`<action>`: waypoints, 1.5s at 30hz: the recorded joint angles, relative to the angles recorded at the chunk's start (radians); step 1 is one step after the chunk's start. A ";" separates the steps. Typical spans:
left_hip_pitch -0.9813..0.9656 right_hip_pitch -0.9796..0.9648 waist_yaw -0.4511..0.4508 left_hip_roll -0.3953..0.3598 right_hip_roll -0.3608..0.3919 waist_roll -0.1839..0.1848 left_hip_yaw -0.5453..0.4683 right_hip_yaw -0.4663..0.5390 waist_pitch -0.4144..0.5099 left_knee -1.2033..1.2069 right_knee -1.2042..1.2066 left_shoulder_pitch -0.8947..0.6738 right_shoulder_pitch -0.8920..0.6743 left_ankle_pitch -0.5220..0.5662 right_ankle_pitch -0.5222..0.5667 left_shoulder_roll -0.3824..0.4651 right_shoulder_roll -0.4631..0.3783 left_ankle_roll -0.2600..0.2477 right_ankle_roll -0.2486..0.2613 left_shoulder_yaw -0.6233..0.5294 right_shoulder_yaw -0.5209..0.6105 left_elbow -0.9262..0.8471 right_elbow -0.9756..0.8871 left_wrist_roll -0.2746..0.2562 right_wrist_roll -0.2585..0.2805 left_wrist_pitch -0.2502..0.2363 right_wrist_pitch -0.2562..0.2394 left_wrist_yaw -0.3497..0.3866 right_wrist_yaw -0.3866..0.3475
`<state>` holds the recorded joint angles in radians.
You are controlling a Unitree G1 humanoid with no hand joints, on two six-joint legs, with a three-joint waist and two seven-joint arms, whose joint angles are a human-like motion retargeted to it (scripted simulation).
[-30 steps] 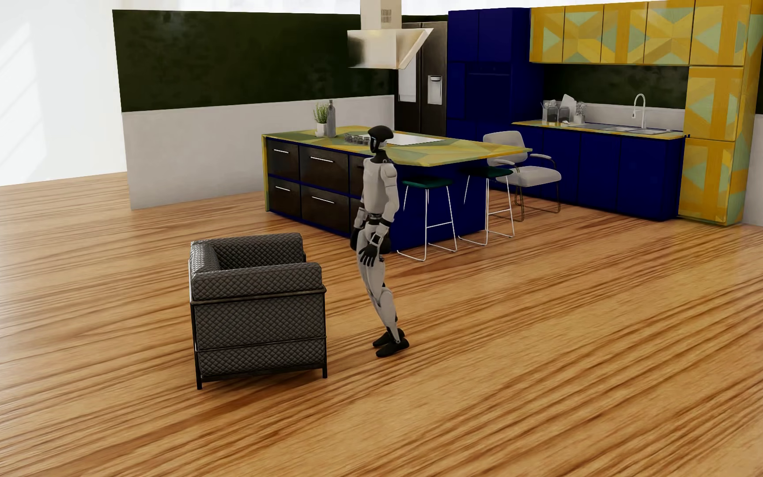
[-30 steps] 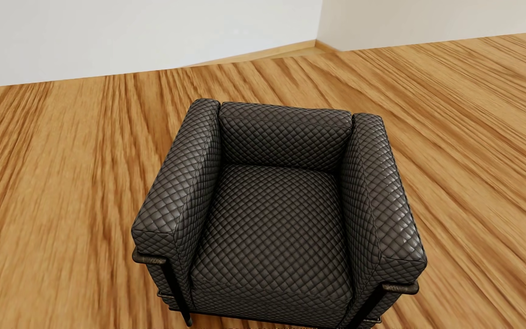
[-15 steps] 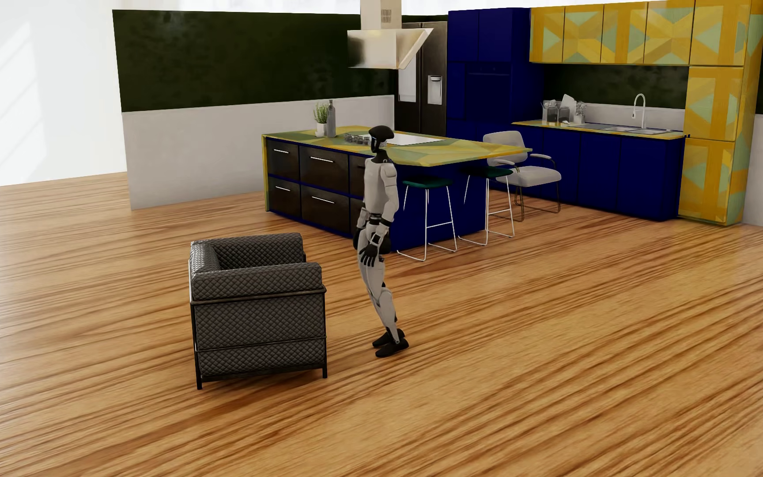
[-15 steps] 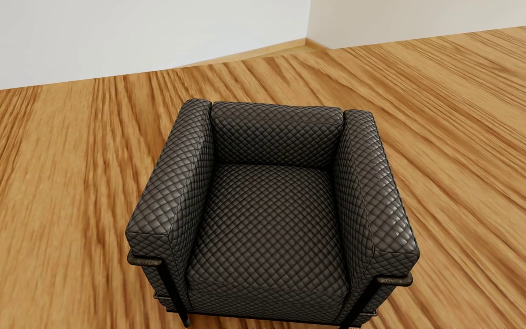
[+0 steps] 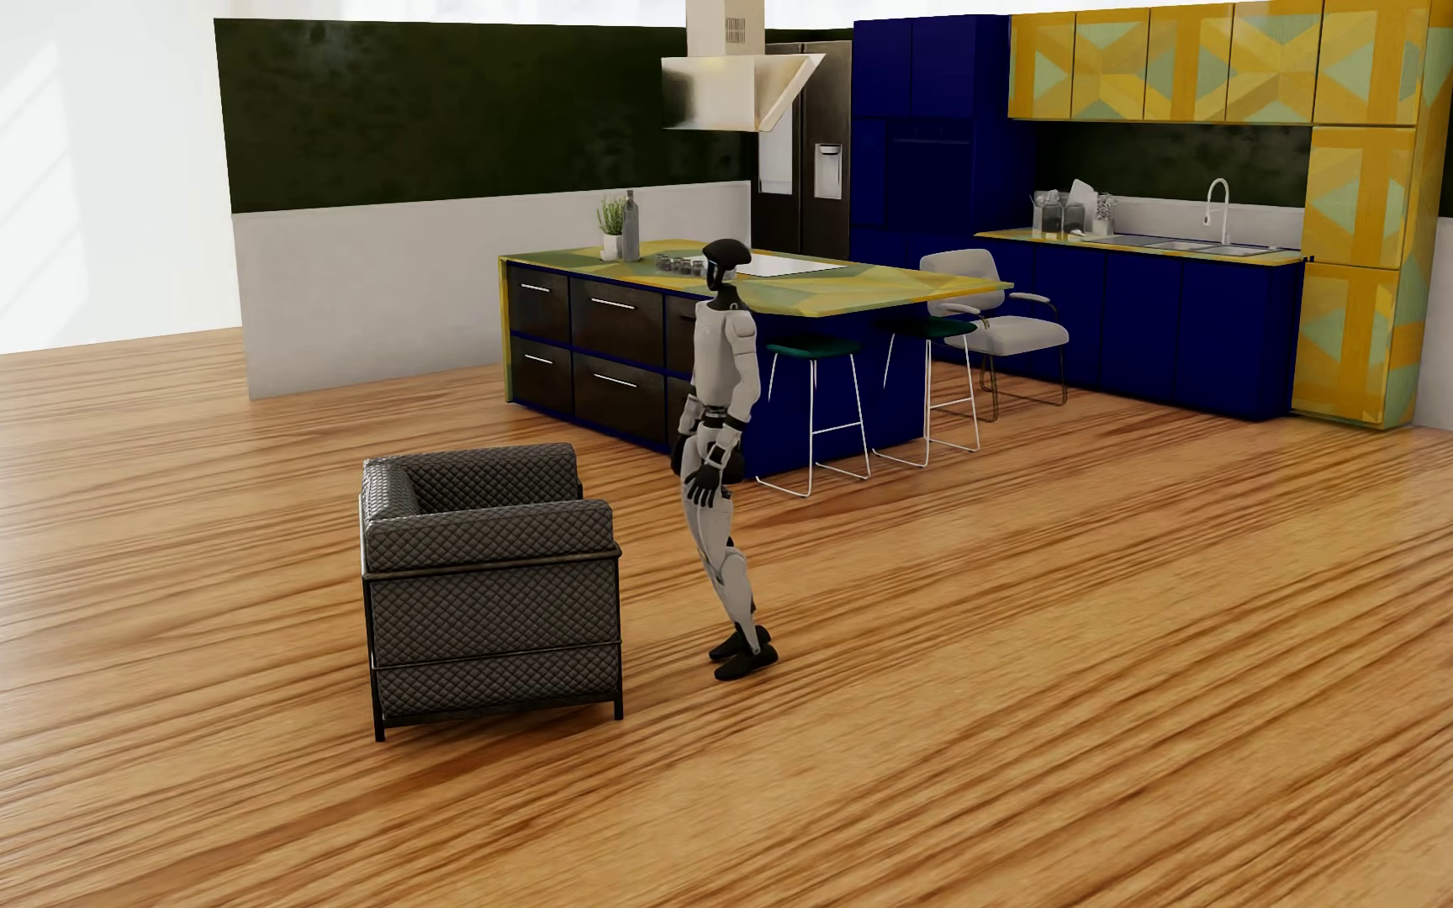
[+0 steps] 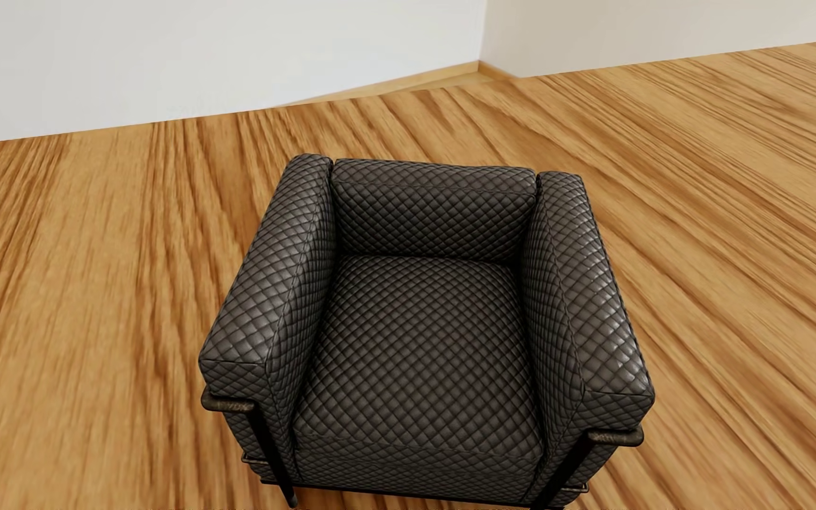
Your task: Stand still
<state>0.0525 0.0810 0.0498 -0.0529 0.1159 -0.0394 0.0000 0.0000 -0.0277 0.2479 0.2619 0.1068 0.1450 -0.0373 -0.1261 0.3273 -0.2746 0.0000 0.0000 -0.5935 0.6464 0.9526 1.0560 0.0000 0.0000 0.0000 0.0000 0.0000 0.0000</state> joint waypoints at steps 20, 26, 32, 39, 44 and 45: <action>0.000 -0.004 0.022 -0.011 -0.006 -0.024 0.000 0.000 0.013 -0.010 -0.014 -0.022 -0.004 -0.005 0.005 0.023 -0.012 0.000 0.000 -0.012 0.030 -0.002 -0.034 0.000 0.000 0.000 0.000 0.000 0.000; -0.006 -0.016 0.028 -0.014 -0.009 -0.030 0.000 0.000 0.011 -0.010 -0.007 -0.029 -0.012 -0.003 0.000 0.026 -0.006 0.000 0.000 -0.010 0.024 -0.002 -0.047 0.000 0.000 0.000 0.000 0.000 0.000; 0.009 -0.001 0.026 -0.012 -0.006 -0.028 0.000 0.000 0.017 -0.015 -0.016 -0.026 -0.007 -0.009 0.002 0.023 -0.004 0.000 0.000 -0.020 0.035 -0.001 -0.044 0.000 0.000 0.000 0.000 0.000 0.000; 0.004 -0.010 0.021 -0.016 -0.008 -0.026 0.000 0.000 0.011 -0.020 -0.019 -0.027 -0.007 -0.008 0.005 0.023 -0.010 0.000 0.000 -0.017 0.034 -0.003 -0.051 0.000 0.000 0.000 0.000 0.000 0.000; 0.005 -0.008 0.015 -0.012 -0.005 -0.024 0.000 0.000 0.010 -0.024 -0.028 -0.032 -0.008 -0.009 0.008 0.021 -0.003 0.000 0.000 -0.017 0.013 -0.003 -0.040 0.000 0.000 0.000 0.000 0.000 0.000; 0.007 -0.009 0.021 -0.012 -0.007 -0.027 0.000 0.000 0.014 -0.025 -0.024 -0.031 -0.009 -0.007 0.007 0.025 -0.008 0.000 0.000 -0.019 0.036 -0.009 -0.050 0.000 0.000 0.000 0.000 0.000 0.000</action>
<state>0.0593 0.0718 0.0707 -0.0650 0.1093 -0.0660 0.0000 0.0000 -0.0138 0.2232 0.2377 0.0759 0.1360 -0.0447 -0.1195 0.3520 -0.2821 0.0000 0.0000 -0.6121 0.6819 0.9438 1.0056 0.0000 0.0000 0.0000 0.0000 0.0000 0.0000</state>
